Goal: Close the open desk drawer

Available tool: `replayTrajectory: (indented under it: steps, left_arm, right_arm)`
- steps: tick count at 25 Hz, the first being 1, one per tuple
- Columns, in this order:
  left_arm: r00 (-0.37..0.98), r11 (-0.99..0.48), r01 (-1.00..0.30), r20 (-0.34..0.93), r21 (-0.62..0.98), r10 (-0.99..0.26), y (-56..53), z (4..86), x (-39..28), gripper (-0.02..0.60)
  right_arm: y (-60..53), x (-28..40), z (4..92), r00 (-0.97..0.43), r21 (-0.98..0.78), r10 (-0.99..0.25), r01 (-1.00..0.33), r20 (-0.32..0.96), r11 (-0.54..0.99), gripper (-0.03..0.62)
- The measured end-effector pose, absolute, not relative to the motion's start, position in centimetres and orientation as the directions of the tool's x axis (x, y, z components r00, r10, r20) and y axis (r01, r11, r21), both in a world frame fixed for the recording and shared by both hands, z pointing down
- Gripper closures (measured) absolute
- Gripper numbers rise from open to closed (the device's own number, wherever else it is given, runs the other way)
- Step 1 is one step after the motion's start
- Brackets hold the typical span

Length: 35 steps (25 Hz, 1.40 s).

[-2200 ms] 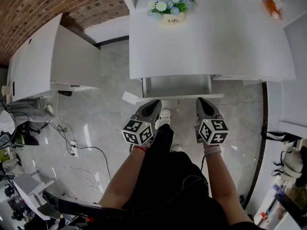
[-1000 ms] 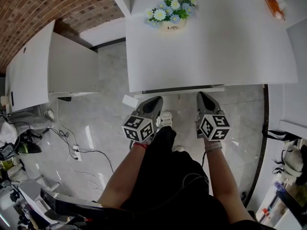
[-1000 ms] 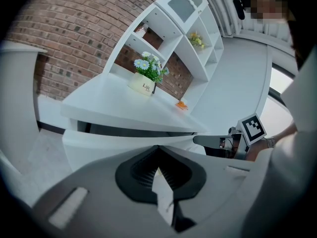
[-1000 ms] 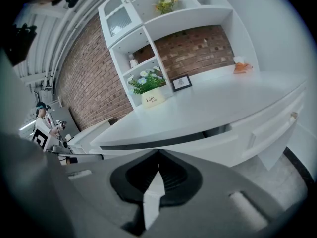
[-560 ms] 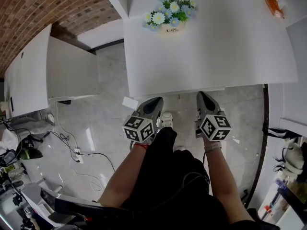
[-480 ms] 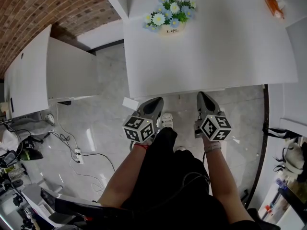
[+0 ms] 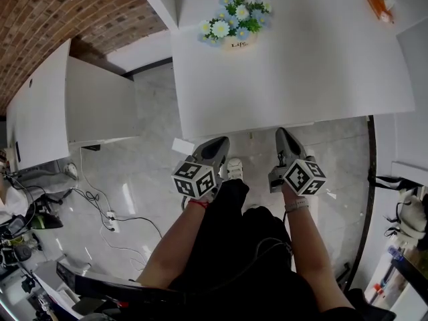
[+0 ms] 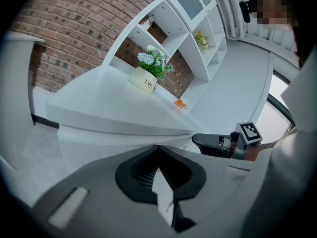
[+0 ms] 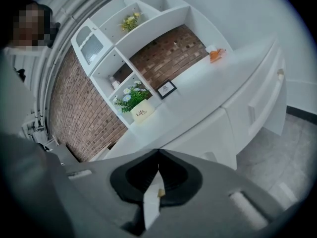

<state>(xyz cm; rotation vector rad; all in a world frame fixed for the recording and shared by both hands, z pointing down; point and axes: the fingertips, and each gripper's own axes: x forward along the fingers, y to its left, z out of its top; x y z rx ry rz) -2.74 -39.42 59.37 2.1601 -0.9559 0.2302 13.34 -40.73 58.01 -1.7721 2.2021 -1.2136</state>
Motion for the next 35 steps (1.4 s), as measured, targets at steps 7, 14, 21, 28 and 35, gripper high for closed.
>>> replayTrajectory:
  steps: [7, 14, 21, 28, 35]
  left_arm:
    - [0.696, -0.447, -0.711, 0.453, 0.544, -0.557, -39.3, 59.4, -2.9, 0.581]
    - [0.699, -0.459, -0.704, 0.412, 0.542, -0.584, -39.4, 58.4, -2.0, 0.580]
    - [0.686, -0.475, -0.709, 0.353, 0.522, -0.636, -37.2, 55.1, -1.7, 0.580]
    - [0.617, -0.453, -0.761, 0.303, 0.464, -0.726, -34.6, 51.4, -3.4, 0.580]
    - [0.578, -0.449, -0.780, 0.225, 0.435, -0.785, -30.0, 47.4, -3.2, 0.580]
  right_arm:
    - [-39.9, 13.5, 57.2, -0.326, -0.590, -0.854, -0.807, 0.406, 0.028, 0.592]
    - [-39.3, 14.5, 55.8, -0.329, -0.545, -0.865, -0.834, 0.378, 0.079, 0.592]
    - [-37.6, 14.6, 53.1, -0.369, -0.489, -0.865, -0.855, 0.340, 0.173, 0.592]
    - [-34.1, 14.9, 49.9, -0.412, -0.430, -0.859, -0.864, 0.304, 0.263, 0.594]
    - [-29.3, 14.7, 45.2, -0.493, -0.336, -0.840, -0.849, 0.226, 0.408, 0.594]
